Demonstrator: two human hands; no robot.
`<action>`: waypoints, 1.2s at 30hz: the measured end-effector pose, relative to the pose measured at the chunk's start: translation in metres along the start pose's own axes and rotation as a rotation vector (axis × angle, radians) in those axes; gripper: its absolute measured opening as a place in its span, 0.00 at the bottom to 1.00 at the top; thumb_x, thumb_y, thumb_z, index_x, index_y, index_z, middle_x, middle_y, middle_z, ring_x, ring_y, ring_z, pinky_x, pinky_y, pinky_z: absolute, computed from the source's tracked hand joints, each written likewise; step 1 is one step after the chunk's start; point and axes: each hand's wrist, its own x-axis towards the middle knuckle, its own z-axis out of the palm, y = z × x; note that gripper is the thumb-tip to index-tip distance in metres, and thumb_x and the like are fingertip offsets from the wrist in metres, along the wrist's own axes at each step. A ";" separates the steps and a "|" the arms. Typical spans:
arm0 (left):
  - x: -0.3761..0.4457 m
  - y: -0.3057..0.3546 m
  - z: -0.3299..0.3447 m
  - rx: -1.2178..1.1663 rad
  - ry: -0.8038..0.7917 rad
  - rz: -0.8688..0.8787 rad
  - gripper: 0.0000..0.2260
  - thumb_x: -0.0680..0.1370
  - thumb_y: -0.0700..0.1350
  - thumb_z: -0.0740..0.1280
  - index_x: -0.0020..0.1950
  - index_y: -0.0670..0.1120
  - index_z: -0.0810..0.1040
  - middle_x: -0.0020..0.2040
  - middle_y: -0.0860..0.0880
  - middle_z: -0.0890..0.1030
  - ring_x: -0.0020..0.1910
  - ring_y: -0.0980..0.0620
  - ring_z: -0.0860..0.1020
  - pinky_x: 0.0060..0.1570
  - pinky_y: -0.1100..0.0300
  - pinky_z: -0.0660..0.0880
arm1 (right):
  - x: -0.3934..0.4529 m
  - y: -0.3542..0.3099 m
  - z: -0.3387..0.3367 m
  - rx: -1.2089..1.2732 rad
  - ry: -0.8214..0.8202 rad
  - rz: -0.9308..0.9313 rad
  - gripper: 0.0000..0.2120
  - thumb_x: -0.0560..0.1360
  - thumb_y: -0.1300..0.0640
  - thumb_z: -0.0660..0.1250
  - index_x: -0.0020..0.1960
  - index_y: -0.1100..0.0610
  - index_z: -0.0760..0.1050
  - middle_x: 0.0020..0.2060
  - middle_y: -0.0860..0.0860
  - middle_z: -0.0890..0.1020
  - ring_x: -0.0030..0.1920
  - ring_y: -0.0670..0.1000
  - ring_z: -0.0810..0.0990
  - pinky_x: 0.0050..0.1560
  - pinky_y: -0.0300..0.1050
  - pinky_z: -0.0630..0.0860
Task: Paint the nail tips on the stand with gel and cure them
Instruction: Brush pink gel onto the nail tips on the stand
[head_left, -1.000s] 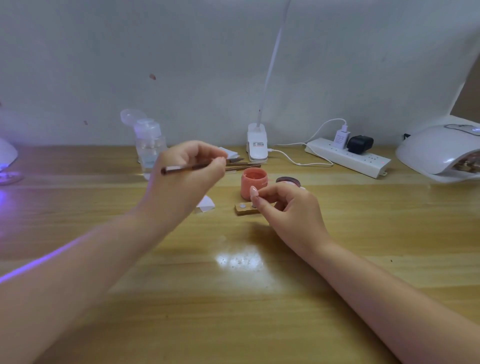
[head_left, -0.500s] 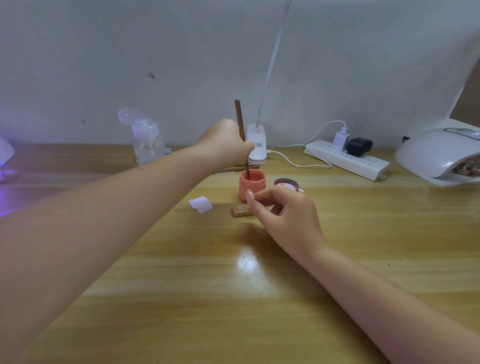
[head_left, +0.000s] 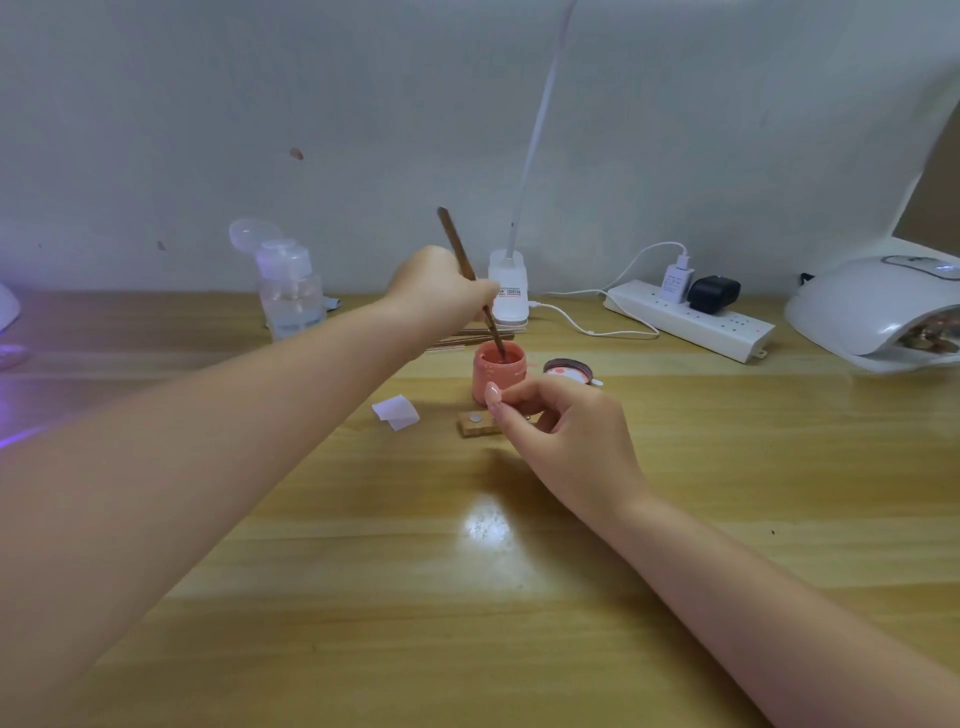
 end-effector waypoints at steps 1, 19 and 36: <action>0.001 -0.002 -0.003 -0.089 0.024 -0.029 0.09 0.76 0.45 0.67 0.39 0.41 0.82 0.32 0.50 0.79 0.33 0.51 0.73 0.38 0.59 0.70 | 0.000 0.000 0.000 -0.004 0.000 -0.002 0.07 0.73 0.51 0.73 0.39 0.52 0.82 0.25 0.34 0.74 0.25 0.45 0.68 0.33 0.40 0.64; -0.059 -0.039 -0.036 -0.892 0.067 -0.151 0.05 0.75 0.41 0.72 0.40 0.46 0.80 0.30 0.52 0.82 0.26 0.60 0.76 0.26 0.68 0.73 | 0.000 -0.002 -0.002 -0.036 0.000 0.007 0.05 0.73 0.52 0.73 0.39 0.51 0.82 0.29 0.39 0.77 0.27 0.43 0.71 0.35 0.39 0.66; -0.135 -0.062 -0.012 -0.375 0.132 0.444 0.08 0.74 0.52 0.63 0.50 0.58 0.80 0.44 0.54 0.85 0.43 0.55 0.84 0.45 0.63 0.79 | 0.000 -0.006 -0.005 0.106 0.013 0.056 0.04 0.75 0.52 0.71 0.42 0.50 0.82 0.37 0.41 0.84 0.33 0.51 0.78 0.40 0.55 0.78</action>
